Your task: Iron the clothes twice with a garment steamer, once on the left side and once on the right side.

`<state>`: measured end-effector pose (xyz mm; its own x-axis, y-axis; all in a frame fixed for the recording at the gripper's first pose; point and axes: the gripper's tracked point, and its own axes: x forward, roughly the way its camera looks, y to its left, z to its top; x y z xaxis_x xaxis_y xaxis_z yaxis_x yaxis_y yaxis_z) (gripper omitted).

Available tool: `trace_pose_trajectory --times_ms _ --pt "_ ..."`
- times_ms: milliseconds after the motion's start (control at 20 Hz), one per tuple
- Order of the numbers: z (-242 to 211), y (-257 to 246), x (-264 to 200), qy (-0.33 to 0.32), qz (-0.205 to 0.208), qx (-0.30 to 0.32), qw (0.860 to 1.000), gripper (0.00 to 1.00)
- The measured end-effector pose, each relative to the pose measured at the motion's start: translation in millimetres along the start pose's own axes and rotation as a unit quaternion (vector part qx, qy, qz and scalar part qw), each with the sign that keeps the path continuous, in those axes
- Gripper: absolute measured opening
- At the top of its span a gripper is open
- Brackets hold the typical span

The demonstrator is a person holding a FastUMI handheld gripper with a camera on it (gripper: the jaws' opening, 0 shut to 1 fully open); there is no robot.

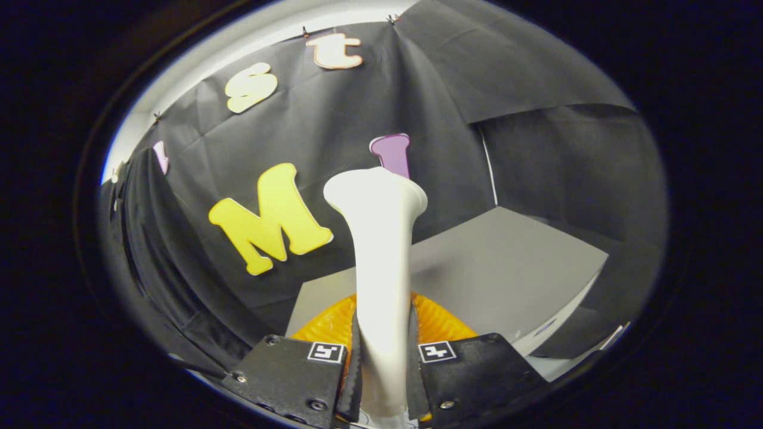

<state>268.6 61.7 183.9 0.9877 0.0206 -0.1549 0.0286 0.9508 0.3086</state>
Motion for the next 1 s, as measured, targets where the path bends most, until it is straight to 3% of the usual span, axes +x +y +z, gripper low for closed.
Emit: trace_pose_trajectory --times_ms 400,1000 --pt "-29.4 43.9 -93.5 -0.071 0.000 -0.031 0.997 0.32" --pt "-74.4 141.9 -169.8 -0.111 0.022 -0.063 0.992 0.32"
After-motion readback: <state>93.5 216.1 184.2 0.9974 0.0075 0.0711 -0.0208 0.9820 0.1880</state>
